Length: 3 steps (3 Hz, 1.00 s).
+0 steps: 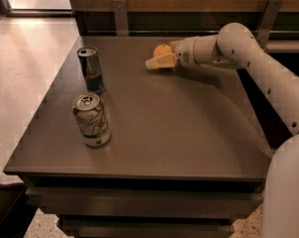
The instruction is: Pick orange
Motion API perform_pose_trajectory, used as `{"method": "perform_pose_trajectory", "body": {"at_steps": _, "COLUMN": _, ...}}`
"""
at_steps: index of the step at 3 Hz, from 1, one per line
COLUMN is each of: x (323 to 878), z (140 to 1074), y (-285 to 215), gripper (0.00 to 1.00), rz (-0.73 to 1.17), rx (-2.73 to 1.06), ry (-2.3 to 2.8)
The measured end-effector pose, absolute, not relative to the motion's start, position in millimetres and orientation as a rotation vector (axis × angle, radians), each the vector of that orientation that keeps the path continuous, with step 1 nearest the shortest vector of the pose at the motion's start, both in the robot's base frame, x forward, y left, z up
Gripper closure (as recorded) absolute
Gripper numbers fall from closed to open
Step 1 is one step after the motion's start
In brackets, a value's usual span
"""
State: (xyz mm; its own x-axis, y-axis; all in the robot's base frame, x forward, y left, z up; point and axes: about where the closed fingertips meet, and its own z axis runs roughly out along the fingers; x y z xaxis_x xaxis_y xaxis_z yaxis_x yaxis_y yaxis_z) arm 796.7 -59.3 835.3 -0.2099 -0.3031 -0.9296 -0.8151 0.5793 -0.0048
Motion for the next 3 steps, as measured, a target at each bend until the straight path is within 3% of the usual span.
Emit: {"method": "perform_pose_trajectory", "body": {"at_steps": 3, "x": 796.5, "z": 831.3, "y": -49.8, "gripper": 0.87, "rz": 0.631, "rx": -0.931, "ry": 1.777}}
